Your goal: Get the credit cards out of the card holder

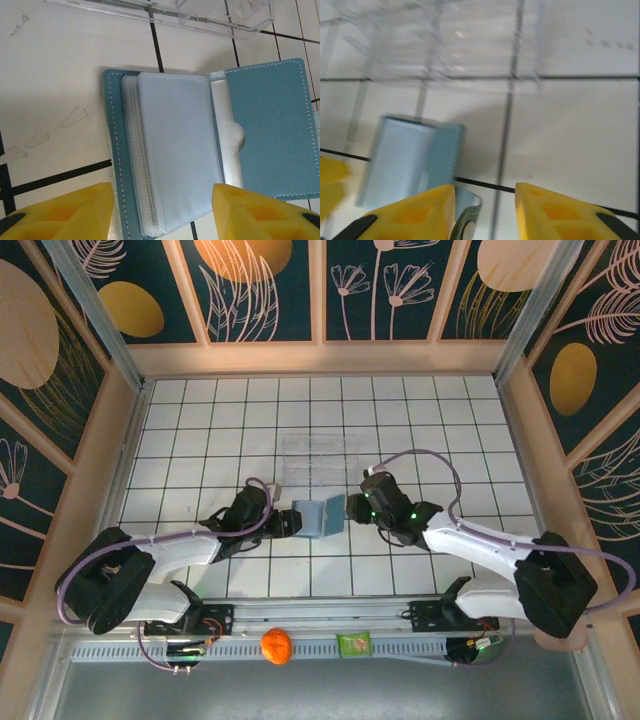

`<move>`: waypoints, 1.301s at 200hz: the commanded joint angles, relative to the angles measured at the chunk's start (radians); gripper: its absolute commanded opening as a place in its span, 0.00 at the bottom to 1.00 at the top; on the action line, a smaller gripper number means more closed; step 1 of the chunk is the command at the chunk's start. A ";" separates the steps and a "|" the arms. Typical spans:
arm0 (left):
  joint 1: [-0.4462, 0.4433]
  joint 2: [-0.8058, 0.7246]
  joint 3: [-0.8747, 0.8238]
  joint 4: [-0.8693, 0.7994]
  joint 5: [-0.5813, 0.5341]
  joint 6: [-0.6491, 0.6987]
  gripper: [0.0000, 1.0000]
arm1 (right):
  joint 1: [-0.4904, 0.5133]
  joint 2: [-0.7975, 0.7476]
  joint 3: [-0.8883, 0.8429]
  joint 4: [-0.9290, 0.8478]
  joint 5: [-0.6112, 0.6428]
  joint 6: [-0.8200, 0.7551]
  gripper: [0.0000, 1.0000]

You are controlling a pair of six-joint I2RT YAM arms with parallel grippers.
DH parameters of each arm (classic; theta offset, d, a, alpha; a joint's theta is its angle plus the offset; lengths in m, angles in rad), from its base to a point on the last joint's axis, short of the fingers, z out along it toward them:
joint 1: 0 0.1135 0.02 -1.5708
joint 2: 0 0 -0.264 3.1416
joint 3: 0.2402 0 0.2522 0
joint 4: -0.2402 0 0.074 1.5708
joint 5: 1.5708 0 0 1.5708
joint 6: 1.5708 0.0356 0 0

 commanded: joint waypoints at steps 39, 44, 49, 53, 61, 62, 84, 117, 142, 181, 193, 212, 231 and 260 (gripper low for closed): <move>0.006 -0.013 0.025 0.041 0.042 0.019 0.56 | 0.076 0.007 0.140 0.061 -0.187 -0.081 0.43; 0.005 -0.012 0.027 0.037 0.038 0.021 0.57 | 0.076 0.031 0.155 0.067 -0.221 -0.077 0.43; 0.005 -0.013 0.027 0.033 0.036 0.022 0.56 | 0.076 0.054 0.167 0.076 -0.250 -0.075 0.43; 0.005 -0.014 0.027 0.032 0.033 0.022 0.56 | 0.075 0.073 0.173 0.083 -0.269 -0.072 0.43; 0.006 -0.017 0.026 0.026 0.027 0.021 0.57 | 0.075 0.105 0.181 0.099 -0.300 -0.065 0.42; 0.006 -0.017 0.026 0.025 0.026 0.021 0.57 | 0.075 0.109 0.182 0.101 -0.304 -0.064 0.42; 0.005 -0.035 0.016 0.015 0.016 0.022 0.57 | 0.070 0.193 0.186 0.111 -0.345 -0.049 0.36; 0.005 -0.065 -0.004 -0.010 -0.030 0.015 0.60 | 0.032 0.249 0.130 0.101 -0.317 -0.011 0.29; 0.005 -0.054 -0.005 -0.016 -0.050 0.015 0.61 | 0.014 0.266 0.081 0.085 -0.243 -0.016 0.26; 0.010 -0.009 0.016 -0.019 -0.081 0.023 0.52 | -0.004 0.340 0.023 0.118 -0.189 -0.024 0.21; 0.018 -0.003 0.015 -0.018 -0.084 0.024 0.53 | -0.005 0.351 0.012 0.130 -0.177 -0.029 0.20; 0.025 0.009 0.015 -0.009 -0.073 0.032 0.53 | -0.009 0.355 -0.006 0.153 -0.172 -0.033 0.19; 0.027 0.027 0.021 -0.015 -0.080 0.035 0.50 | -0.012 0.355 -0.017 0.172 -0.174 -0.044 0.19; 0.053 0.059 0.009 0.027 -0.062 0.029 0.48 | -0.017 0.354 -0.030 0.193 -0.181 -0.053 0.18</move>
